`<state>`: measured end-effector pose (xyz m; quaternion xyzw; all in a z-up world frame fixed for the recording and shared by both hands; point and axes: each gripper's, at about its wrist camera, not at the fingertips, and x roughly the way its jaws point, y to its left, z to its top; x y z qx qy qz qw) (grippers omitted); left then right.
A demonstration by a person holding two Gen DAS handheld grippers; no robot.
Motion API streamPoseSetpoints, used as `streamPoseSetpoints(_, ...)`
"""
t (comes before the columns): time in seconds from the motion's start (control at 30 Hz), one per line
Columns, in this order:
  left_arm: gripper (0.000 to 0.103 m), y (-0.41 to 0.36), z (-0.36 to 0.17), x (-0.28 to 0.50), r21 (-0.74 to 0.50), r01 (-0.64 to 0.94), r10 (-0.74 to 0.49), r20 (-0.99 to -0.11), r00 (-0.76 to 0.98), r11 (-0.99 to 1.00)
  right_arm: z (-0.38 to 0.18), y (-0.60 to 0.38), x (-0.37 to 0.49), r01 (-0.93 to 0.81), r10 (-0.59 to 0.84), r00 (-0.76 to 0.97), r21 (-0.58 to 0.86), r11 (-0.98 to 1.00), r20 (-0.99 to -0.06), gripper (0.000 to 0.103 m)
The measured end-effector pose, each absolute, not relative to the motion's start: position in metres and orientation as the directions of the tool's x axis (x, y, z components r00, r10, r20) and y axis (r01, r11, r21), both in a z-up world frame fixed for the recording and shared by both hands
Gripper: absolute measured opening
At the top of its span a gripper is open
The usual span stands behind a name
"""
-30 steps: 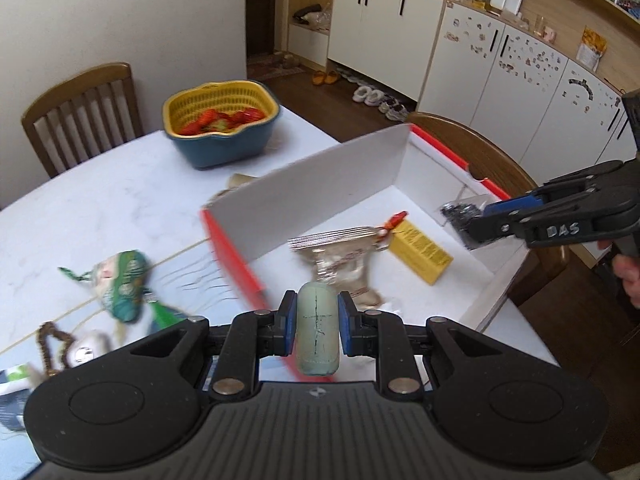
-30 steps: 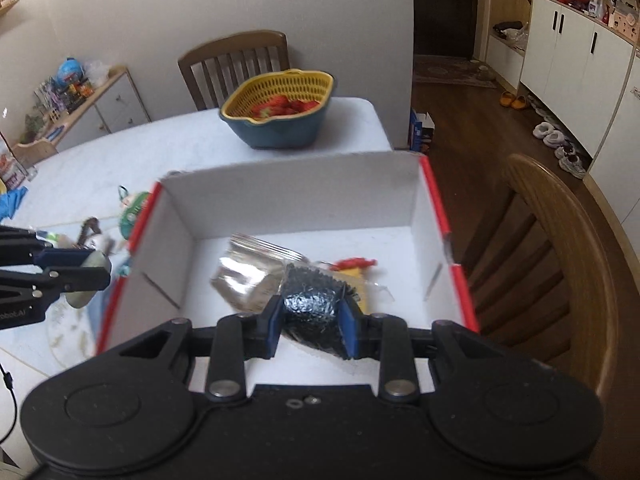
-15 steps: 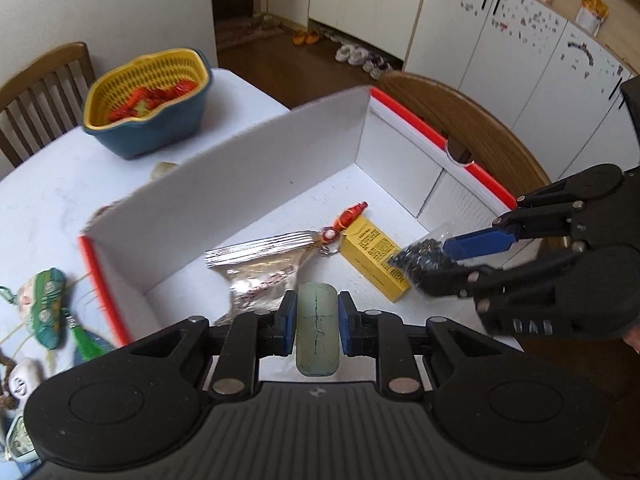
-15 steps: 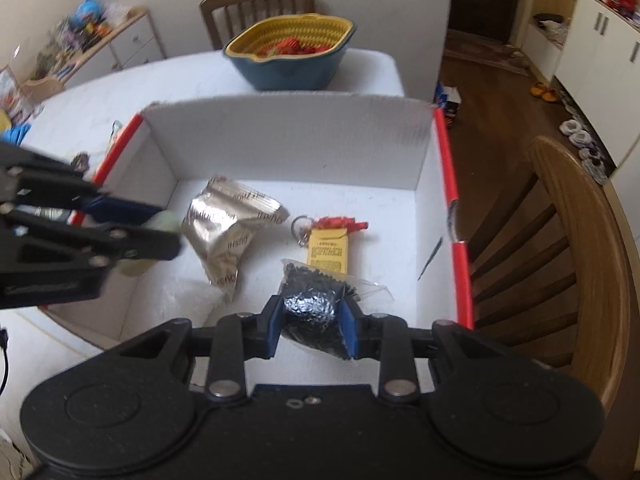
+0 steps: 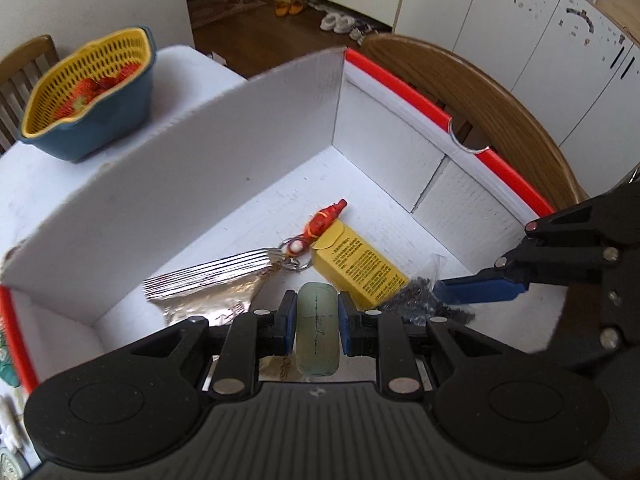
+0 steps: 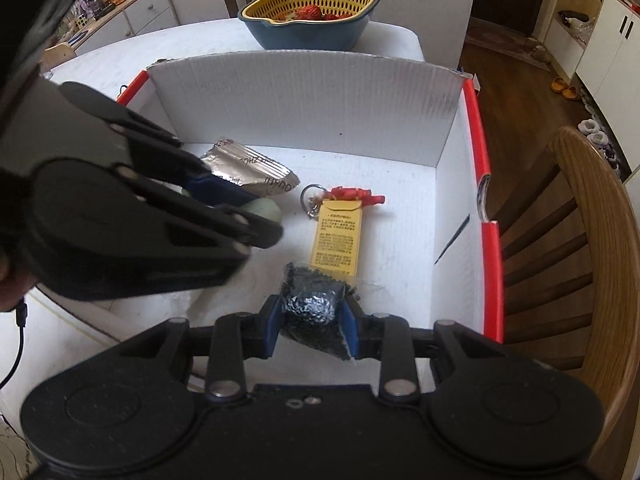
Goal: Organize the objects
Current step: 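Open both tools to drop the black bag and eraser into the box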
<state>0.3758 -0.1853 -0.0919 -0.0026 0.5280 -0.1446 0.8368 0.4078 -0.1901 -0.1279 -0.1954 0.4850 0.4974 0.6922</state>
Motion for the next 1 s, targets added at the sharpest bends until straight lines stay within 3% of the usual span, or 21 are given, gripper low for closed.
streamPoseSetpoints(0.63, 0.022, -0.188, -0.123, 0.396, -0.191, 0.232, -0.249, -0.935, 0.251, 0.954, -0.131, -0.200, 0.416, -0.844, 0.490, 0.012, 0.254, 0.472, -0.872, 0.041)
streamPoseSetpoints(0.77, 0.033, -0.183, -0.115, 0.391, -0.207, 0.218, -0.264, -0.924, 0.276, 0.954, -0.126, -0.203, 0.414, -0.845, 0.500, 0.013, 0.258, 0.468, -0.866, 0.046)
streamPoseSetpoints(0.87, 0.048, -0.178, -0.107, 0.385, -0.206, 0.214, -0.265, -0.915, 0.303, 0.955, -0.120, -0.206, 0.411, -0.846, 0.511, 0.018, 0.259, 0.466, -0.860, 0.051)
streamPoseSetpoints(1.0, 0.048, -0.171, -0.091, 0.372, -0.209, 0.213, -0.274, -0.897, 0.346, 0.954, -0.112, -0.211, 0.409, -0.840, 0.521, 0.036, 0.256, 0.478, -0.853, 0.055)
